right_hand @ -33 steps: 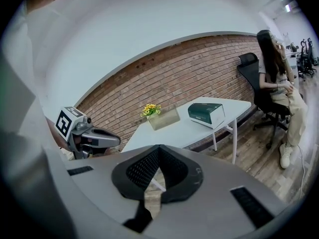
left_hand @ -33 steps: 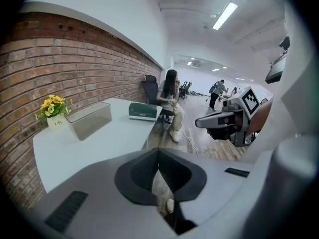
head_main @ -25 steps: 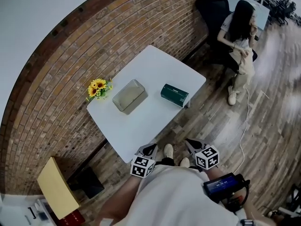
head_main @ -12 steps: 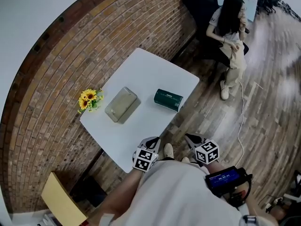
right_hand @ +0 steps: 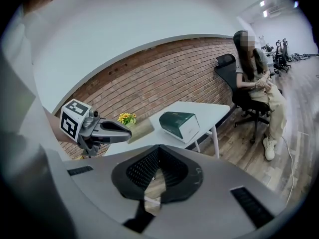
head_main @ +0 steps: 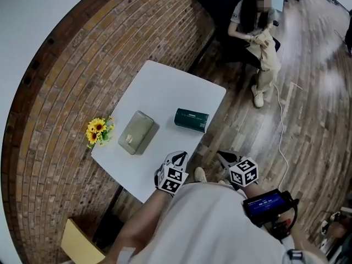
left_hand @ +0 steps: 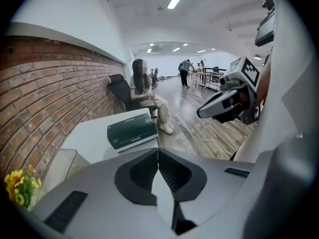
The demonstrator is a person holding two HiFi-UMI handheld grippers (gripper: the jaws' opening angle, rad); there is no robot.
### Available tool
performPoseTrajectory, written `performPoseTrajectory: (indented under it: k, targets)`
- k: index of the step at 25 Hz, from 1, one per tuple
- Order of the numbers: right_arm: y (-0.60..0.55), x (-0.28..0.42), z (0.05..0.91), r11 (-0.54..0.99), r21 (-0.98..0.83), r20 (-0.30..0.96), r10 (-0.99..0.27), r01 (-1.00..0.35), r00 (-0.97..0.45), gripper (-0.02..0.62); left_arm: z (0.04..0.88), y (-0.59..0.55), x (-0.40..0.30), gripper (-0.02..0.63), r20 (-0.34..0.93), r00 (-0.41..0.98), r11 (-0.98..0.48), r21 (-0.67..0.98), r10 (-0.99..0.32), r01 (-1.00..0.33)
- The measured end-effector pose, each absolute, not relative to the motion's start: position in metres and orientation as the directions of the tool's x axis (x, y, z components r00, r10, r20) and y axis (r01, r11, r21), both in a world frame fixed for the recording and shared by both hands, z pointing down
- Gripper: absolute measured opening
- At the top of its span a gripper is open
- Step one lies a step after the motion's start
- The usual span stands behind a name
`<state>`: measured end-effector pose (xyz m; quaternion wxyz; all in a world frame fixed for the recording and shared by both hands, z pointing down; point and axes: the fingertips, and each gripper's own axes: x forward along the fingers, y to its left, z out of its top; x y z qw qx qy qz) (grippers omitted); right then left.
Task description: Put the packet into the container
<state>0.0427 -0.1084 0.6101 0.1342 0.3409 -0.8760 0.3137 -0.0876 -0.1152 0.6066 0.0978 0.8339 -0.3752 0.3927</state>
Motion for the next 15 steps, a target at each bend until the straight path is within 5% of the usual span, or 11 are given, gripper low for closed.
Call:
performPoseTrajectory:
  k: [15]
  targets:
    - [-0.114,0.059,0.617,0.455,-0.473,0.475,-0.589,-0.754,-0.653,0.006,0.633,-0.174,-0.079,0.011,0.785,0.391,-0.834,-0.269,-0.480,-0.481]
